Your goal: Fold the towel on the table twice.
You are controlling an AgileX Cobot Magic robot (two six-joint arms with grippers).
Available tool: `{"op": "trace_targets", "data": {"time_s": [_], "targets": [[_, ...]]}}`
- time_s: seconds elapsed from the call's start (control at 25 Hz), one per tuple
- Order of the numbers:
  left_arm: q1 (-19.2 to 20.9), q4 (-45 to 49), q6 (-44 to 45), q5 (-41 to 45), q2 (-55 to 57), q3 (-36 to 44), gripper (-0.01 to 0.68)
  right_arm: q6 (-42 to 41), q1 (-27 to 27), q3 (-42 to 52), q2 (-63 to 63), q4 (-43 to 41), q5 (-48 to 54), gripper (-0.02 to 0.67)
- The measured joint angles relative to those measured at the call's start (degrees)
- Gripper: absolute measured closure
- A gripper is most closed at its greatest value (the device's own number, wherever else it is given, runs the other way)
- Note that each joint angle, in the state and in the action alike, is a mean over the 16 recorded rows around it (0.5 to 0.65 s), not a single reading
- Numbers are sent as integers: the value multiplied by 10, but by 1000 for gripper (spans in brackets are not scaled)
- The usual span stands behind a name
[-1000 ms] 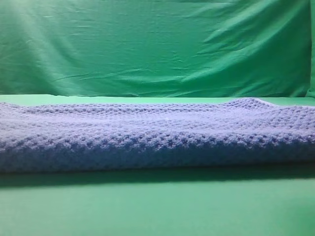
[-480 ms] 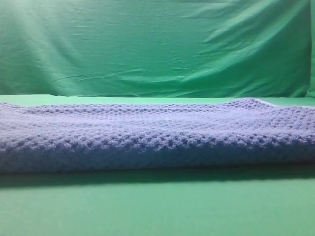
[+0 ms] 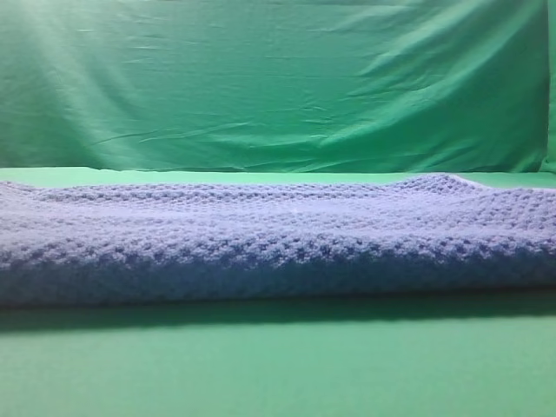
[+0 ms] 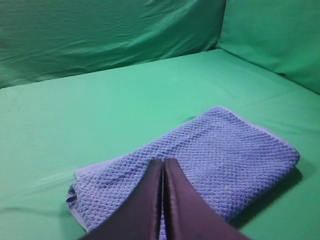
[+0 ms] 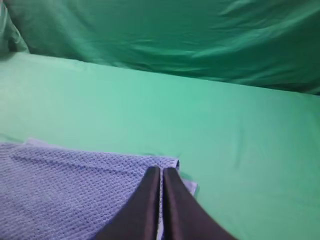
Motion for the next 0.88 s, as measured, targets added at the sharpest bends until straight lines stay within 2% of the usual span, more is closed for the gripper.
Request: {"op": "trace_targets", "data": {"time_s": [0.4, 0.88], "targets": [[0, 71, -101, -16, -112, 69, 673, -2, 0, 104, -140, 34, -37, 649], [0, 147, -162, -70, -128, 155, 673, -2, 0, 198, -182, 45, -109, 649]]}}
